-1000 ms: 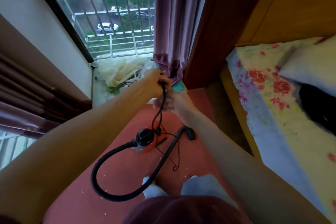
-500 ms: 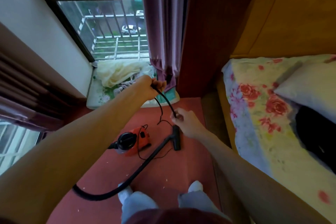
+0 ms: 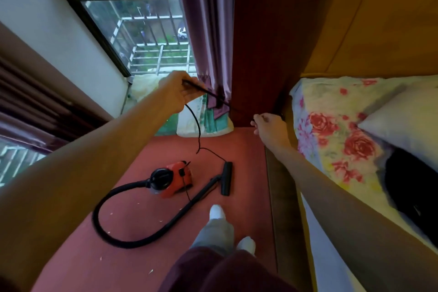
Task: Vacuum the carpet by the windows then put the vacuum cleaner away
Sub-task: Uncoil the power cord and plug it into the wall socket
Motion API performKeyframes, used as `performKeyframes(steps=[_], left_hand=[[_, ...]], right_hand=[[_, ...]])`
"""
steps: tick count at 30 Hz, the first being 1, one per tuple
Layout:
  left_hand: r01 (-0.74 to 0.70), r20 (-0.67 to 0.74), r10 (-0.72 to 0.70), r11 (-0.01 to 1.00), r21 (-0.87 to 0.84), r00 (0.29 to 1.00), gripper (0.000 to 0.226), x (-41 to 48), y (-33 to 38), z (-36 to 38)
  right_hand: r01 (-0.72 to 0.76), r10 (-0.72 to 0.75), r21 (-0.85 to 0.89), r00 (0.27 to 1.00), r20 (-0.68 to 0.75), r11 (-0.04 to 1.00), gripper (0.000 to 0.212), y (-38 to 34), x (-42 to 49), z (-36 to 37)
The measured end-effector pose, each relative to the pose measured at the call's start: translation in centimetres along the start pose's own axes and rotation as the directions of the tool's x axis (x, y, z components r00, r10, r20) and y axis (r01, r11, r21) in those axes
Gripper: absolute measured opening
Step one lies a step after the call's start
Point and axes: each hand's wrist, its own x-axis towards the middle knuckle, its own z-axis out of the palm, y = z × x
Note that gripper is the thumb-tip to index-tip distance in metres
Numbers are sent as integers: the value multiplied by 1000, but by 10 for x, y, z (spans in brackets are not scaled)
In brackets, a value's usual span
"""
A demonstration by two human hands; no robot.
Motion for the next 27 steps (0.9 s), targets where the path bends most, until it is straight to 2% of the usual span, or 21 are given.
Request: performKeyframes(steps=[2,5,8,10,13,16,17,19,23,25,27], left_hand=[[-45,-11,45,999,-8,999,14,8,9,11],[-30,-28,30,1000,8,999,11,22,18,21],[39,-45,-35,995,96,998,16,39,16,18],[112,-60,-103,976,188,993,19,57,9,11],[193,-73,-179,936,294,981,14,79,-4,6],[171,-31,-176,883,438,984,14,87,-6,13],[131,-35,-133,835,535,991,16,91,-6,16],[57,-27,-55,668,742,998,23,98,-3,23],[-35,62,-74,329,944,995,35,105,-2,54],[-99,110,-90,121,988,990,40,107,-7,77],[-144,131,-124,-96,985,984,45,107,-18,104]], right_hand=[[-6,6,-16,1000,-10,1000,42,-5,10,5],[-64,63,-13,997,-38,998,40,-5,28,13],[-97,90,-72,992,-90,993,28,-8,48,11],[-119,104,-116,986,-133,986,12,-12,63,6],[-120,90,-147,977,-195,982,27,-13,84,4],[-112,70,-192,975,-211,975,33,-8,100,-2],[-136,92,-198,972,-218,971,37,-8,104,-6],[-169,123,-196,966,-228,966,45,-8,115,-18],[-225,176,-179,952,-251,958,63,-2,146,-44],[-261,213,-171,943,-257,950,53,5,162,-64],[-321,308,-30,928,-207,946,36,14,177,-88]])
